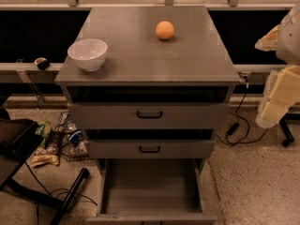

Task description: Place orange into bottom drawer

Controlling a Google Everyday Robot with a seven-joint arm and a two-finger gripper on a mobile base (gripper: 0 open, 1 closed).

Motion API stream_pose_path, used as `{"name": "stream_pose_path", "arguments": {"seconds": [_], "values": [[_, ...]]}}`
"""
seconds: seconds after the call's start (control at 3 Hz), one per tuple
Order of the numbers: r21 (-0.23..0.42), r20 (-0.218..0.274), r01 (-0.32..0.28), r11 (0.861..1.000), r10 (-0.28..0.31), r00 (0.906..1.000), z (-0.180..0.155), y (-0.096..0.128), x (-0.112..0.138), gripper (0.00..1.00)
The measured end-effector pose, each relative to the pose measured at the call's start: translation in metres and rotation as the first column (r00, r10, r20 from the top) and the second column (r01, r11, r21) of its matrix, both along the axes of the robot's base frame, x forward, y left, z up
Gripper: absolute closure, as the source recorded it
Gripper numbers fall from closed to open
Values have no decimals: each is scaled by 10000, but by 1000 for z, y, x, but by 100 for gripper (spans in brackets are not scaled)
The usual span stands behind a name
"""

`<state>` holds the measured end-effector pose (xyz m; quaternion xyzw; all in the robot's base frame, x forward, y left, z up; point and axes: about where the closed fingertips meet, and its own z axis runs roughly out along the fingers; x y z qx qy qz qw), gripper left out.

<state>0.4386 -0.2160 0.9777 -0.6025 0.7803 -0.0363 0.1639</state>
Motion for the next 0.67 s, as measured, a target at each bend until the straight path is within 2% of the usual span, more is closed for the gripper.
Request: {"name": "stream_pose_path", "arguments": {"seconds": [0.33, 0.67], "values": [[85, 113, 19, 10000, -20, 9999, 0, 1, 1, 0], [1047, 713, -44, 9945, -31, 9974, -11, -5, 37, 0]]}}
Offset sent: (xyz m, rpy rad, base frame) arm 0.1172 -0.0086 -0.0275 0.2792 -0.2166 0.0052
